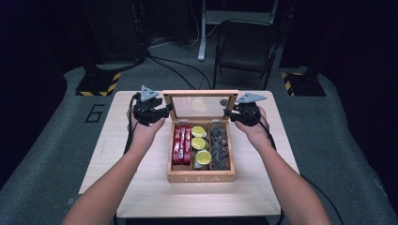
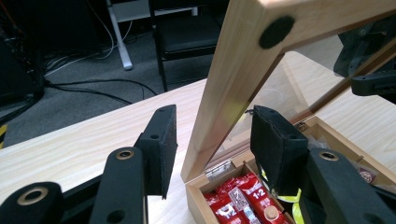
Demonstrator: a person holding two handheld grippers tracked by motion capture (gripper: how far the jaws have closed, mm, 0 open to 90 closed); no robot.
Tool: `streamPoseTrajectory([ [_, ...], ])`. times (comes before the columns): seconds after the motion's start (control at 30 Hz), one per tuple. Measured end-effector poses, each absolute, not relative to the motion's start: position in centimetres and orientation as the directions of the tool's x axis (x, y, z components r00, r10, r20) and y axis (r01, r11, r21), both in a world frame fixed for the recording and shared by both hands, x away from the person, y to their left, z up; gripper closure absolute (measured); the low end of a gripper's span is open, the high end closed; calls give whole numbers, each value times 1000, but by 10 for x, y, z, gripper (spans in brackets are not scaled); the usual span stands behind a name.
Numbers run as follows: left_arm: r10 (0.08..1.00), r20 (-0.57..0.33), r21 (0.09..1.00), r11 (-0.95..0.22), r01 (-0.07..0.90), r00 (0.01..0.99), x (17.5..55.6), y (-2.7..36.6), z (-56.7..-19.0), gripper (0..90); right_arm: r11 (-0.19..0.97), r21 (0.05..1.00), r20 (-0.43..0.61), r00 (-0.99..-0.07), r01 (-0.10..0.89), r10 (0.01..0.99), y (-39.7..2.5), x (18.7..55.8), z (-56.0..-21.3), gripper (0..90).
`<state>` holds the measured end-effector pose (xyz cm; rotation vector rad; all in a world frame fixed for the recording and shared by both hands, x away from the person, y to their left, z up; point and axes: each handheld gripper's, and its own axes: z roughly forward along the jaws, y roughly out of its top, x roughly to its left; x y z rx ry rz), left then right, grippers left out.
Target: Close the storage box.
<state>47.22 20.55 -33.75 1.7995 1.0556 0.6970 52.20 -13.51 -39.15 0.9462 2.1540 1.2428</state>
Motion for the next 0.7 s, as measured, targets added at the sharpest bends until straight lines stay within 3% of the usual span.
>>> streamPoseTrajectory([
  [0.7,859,50,916,-242,319,509,467,203,-320,624,351,881,-71,-645,317,760,-136,521,-393,610],
])
